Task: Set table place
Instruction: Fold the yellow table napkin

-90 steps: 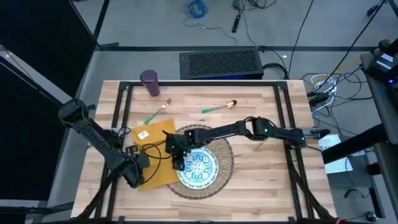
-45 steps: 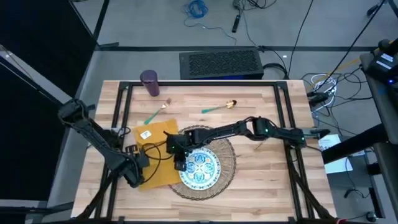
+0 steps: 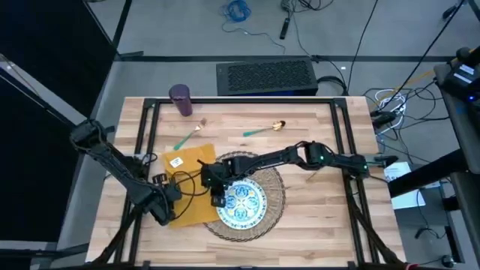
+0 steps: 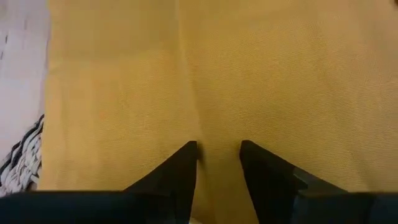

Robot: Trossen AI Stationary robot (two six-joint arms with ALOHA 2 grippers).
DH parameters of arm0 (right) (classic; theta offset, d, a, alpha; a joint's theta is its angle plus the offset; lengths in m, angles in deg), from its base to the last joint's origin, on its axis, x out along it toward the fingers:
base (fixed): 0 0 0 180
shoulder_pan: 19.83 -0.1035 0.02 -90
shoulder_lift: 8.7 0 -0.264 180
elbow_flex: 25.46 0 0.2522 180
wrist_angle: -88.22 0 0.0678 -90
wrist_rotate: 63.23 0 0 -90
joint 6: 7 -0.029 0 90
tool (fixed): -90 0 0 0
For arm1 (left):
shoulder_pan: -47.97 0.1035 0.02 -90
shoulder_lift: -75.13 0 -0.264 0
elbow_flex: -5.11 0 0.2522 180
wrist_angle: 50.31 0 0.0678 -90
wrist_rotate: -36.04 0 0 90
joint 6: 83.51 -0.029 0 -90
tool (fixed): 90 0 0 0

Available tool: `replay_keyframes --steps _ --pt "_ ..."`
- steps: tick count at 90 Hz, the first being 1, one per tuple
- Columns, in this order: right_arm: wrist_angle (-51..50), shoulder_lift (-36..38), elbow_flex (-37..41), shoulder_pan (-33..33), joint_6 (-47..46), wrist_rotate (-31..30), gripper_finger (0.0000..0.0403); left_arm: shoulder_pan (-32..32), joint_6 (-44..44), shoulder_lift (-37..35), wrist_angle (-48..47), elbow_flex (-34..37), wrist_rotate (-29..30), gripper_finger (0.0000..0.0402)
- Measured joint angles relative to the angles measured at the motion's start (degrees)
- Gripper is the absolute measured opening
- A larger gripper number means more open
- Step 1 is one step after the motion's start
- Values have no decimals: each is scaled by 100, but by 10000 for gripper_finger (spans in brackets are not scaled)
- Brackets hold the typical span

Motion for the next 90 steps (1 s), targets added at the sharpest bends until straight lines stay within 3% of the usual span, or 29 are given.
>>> replay_keyframes --steps 20,48,68,79,90 --pt "72 -2 4 5 -2 -145 101 0 -1 0 106 0 245 150" --pt "85 -2 7 6 61 -222 60 -7 -157 513 193 -35 -15 150" --pt "130 -4 9 11 99 -343 24 -7 -149 468 79 -65 68 147" --pt "154 -4 11 20 103 -356 3 -7 -149 470 56 -57 166 111" --pt "241 -9 13 39 103 -362 3 -7 -158 472 49 -52 251 33"
